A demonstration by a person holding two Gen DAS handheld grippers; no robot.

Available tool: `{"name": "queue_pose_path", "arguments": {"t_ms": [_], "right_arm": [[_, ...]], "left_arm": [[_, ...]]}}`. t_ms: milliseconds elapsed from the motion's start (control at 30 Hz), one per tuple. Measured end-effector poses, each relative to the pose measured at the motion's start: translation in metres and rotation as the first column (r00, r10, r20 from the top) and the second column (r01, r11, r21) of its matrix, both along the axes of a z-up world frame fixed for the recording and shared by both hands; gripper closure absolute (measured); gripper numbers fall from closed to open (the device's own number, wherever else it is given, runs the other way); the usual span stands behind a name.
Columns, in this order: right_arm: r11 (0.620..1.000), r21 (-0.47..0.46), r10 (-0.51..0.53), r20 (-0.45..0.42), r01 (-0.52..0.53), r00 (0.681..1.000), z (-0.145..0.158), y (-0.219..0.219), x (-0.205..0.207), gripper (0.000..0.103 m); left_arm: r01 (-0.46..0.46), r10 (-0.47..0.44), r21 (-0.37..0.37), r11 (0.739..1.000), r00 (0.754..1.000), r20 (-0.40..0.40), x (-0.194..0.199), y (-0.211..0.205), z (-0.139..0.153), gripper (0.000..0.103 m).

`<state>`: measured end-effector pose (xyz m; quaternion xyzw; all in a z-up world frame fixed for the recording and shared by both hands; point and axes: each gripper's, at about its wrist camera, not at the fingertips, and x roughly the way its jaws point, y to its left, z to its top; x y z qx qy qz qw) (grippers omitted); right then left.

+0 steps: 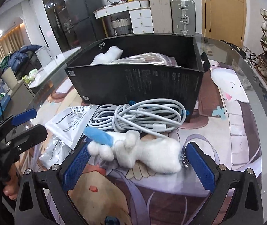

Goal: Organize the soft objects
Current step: 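Grasp the white plush bunny with the right gripper while the left moves to a white sachet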

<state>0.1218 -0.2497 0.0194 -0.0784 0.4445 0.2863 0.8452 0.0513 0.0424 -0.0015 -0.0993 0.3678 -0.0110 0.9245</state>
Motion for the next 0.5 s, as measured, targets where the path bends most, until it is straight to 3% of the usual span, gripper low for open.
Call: {"name": "queue_pose_path", "arguments": {"t_ms": [167, 300, 500], "right_arm": [[1.000, -0.005, 0.006, 0.001, -0.006, 1.000, -0.002, 0.001, 0.003, 0.001], [1.000, 0.012, -0.002, 0.011, 0.002, 1.000, 0.000, -0.008, 0.000, 0.012], [0.999, 0.031, 0.014, 0.026, -0.014, 1.000, 0.001, -0.023, -0.011, 0.015]], "left_arm": [[-0.006, 0.006, 0.002, 1.000, 1.000, -0.012, 0.000, 0.001, -0.003, 0.000], [-0.009, 0.009, 0.005, 1.000, 1.000, -0.014, -0.001, -0.001, -0.003, 0.000], [0.008, -0.008, 0.012, 1.000, 0.999, -0.036, -0.002, -0.008, -0.006, 0.000]]}}
